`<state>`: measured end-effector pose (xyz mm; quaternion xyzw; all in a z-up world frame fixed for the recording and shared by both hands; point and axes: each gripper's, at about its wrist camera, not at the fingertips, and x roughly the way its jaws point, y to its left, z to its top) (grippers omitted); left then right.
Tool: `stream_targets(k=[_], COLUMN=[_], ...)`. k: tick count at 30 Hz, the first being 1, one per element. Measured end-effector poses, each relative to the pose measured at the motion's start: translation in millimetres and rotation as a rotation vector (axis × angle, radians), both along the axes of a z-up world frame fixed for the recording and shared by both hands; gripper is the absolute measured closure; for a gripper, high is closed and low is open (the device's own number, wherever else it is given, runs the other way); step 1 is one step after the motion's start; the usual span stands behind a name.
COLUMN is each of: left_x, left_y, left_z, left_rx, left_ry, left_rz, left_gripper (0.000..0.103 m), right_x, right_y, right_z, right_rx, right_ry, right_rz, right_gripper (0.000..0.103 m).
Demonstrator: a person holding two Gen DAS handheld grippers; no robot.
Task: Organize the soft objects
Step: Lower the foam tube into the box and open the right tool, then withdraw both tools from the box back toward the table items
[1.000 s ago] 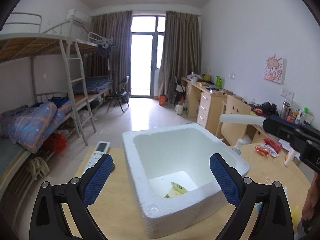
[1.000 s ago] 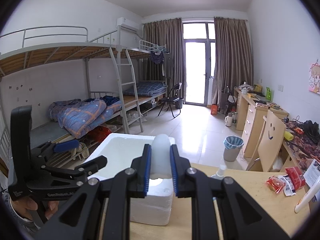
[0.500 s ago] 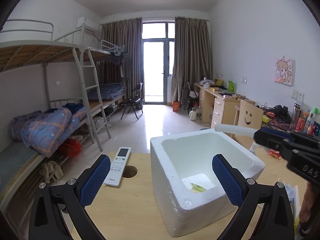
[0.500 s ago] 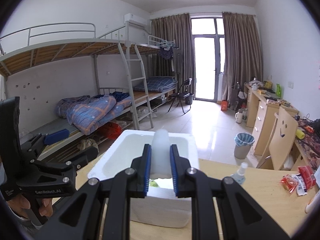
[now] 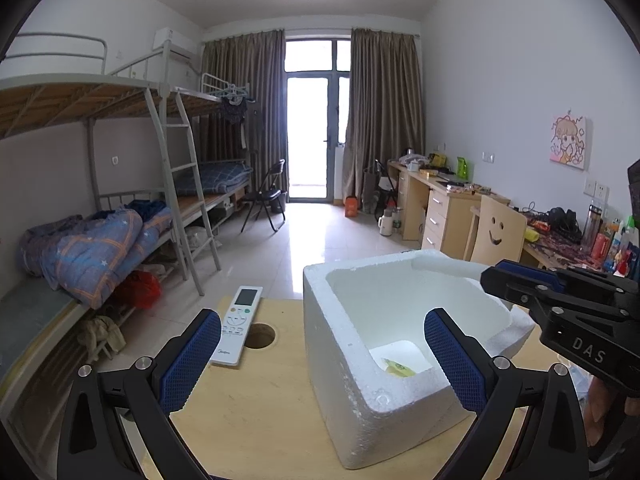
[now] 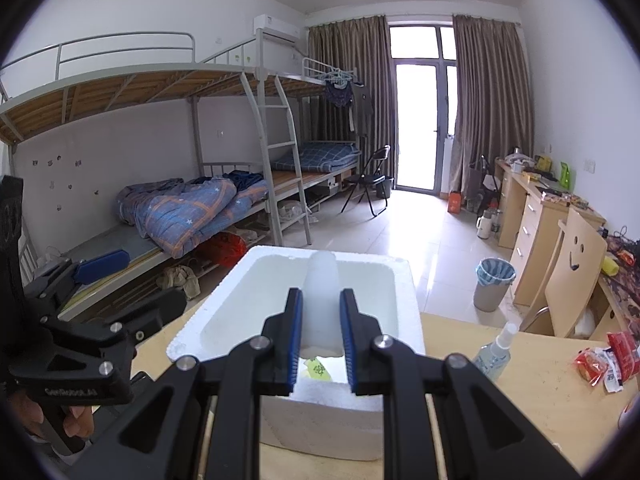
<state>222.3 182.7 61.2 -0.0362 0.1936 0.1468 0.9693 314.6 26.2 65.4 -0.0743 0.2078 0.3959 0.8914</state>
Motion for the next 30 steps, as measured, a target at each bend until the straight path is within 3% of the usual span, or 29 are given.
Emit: stream_targets(k=[3,5,6,19,30], left_x=[-2,-2,-2,-2,-8], left_y=[0,0,0,-2,-14], left_z=[0,0,0,0,12], left_rx=[0.002,0.003,0.002,-0.012,-0.001], left_ry=[-0.001,-0.004,-0.002,0.0,-0.009], left_rz=[-0.004,-0.005,-0.006,-0.012,-0.034], left_gripper=[0.001,0.001,0.001,0.001,0.001], right_x=[2,1,0,-4,-21], right_y=[1,-2,-3,-5,-21], right_z=[0,2,4,10,32], right_rx=[-0.002,-0.001,0.008,0.009,0.034], right_ry=[0.005,0.004,0.002,-0.011,-0.038], right_rz=[-0.002,-0.005,-0.002,-0.015,-0.038], right_gripper=[0.073,0.051,0.048,0.045,0.021])
